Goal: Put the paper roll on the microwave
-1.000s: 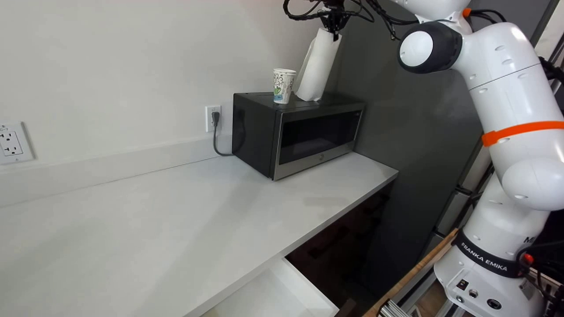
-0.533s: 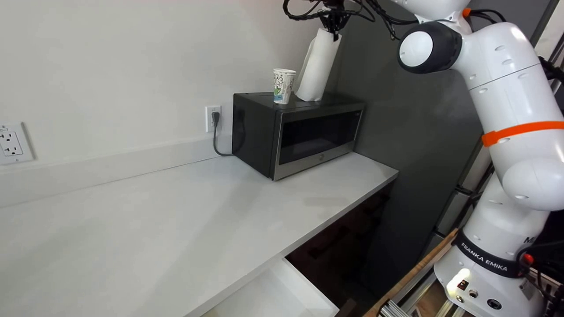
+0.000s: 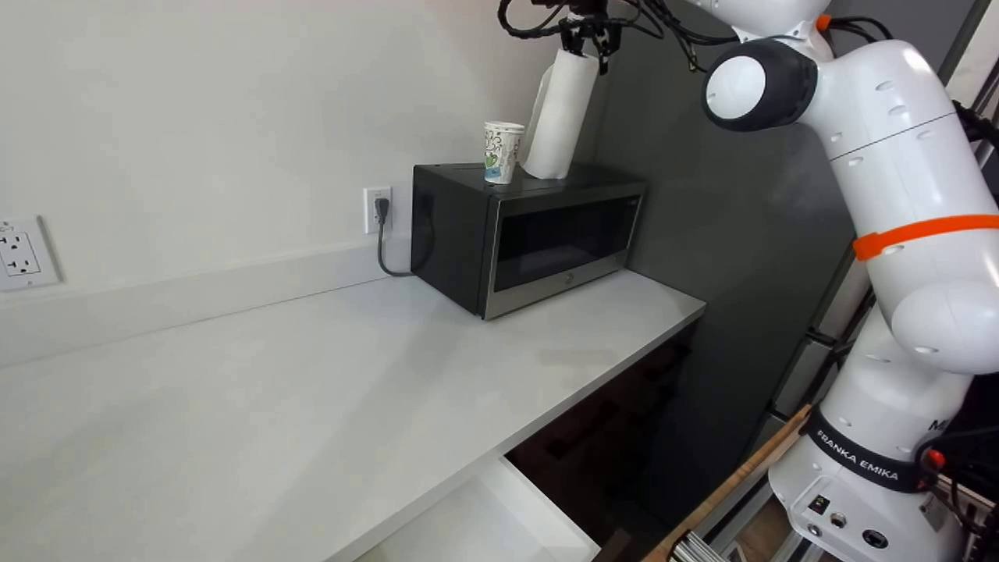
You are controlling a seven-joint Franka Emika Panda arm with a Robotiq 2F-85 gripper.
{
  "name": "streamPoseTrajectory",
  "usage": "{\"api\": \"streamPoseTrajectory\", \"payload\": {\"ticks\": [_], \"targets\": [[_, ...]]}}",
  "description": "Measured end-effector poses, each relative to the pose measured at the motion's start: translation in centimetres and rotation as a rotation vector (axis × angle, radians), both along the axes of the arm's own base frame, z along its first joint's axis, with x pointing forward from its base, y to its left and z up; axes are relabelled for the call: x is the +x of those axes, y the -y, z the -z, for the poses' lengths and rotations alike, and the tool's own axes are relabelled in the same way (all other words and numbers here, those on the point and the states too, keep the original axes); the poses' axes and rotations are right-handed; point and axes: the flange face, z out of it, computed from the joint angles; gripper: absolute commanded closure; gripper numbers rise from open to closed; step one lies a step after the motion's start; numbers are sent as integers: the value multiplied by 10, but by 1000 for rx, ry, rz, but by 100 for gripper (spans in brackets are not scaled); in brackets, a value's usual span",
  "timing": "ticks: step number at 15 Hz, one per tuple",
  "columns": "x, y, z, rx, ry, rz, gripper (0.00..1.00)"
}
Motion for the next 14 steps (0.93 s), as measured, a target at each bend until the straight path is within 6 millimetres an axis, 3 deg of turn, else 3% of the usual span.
{"api": "streamPoseTrajectory", "payload": {"ticks": [14], "targets": [[7, 8, -9, -10, 113, 55, 0]]}}
